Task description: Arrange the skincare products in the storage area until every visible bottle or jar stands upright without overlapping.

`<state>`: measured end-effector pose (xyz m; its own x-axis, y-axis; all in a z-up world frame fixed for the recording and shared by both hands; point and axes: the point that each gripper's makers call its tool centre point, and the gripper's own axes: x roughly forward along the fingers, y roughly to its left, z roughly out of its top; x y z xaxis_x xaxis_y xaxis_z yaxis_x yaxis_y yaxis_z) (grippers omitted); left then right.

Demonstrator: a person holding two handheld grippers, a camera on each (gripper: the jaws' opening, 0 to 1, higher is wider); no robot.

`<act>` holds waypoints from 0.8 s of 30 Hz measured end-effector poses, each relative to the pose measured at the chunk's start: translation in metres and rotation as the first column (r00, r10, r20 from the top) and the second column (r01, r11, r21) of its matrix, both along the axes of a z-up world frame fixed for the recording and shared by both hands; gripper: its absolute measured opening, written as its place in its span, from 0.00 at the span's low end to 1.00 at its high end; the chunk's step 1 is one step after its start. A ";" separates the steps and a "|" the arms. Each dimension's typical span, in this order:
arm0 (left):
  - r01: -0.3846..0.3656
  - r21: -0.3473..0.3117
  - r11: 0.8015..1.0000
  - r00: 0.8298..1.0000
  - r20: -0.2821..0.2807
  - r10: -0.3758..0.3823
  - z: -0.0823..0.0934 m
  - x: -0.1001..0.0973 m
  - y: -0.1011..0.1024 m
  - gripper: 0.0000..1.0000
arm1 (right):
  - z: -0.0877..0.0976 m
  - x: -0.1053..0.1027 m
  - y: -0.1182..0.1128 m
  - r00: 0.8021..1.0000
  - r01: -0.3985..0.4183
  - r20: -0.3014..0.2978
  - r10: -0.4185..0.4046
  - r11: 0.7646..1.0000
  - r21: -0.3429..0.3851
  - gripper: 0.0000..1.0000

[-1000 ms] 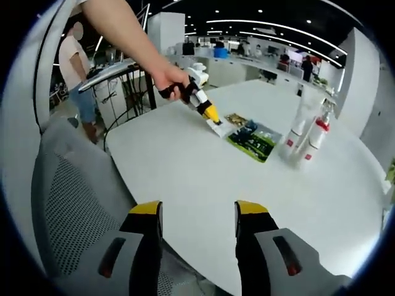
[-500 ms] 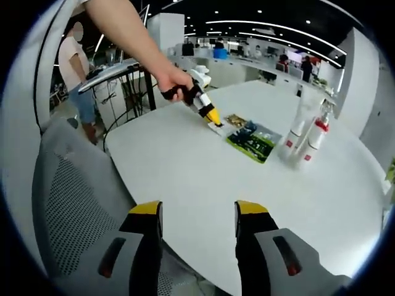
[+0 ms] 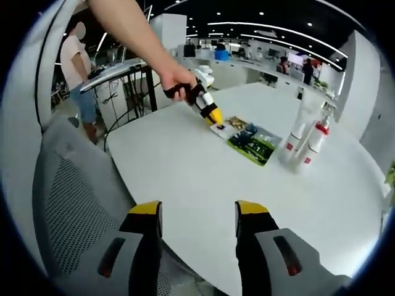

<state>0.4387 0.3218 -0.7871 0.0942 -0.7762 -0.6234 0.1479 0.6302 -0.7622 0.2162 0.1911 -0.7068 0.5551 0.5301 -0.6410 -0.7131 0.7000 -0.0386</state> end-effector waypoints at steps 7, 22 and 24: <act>-0.014 0.055 0.998 0.999 0.051 0.012 0.009 0.004 0.015 0.29 | 0.002 0.002 -0.001 1.000 0.004 0.016 -0.004 1.000 -0.003 0.46; -0.108 -0.208 0.972 0.877 0.440 0.192 0.120 -0.047 0.002 0.68 | 0.033 0.013 0.000 0.991 0.043 0.122 -0.057 0.993 0.113 0.51; -0.137 -0.273 0.952 0.835 0.485 0.259 0.141 -0.055 0.002 0.74 | 0.046 0.016 0.002 0.985 0.057 0.152 -0.086 0.981 0.185 0.54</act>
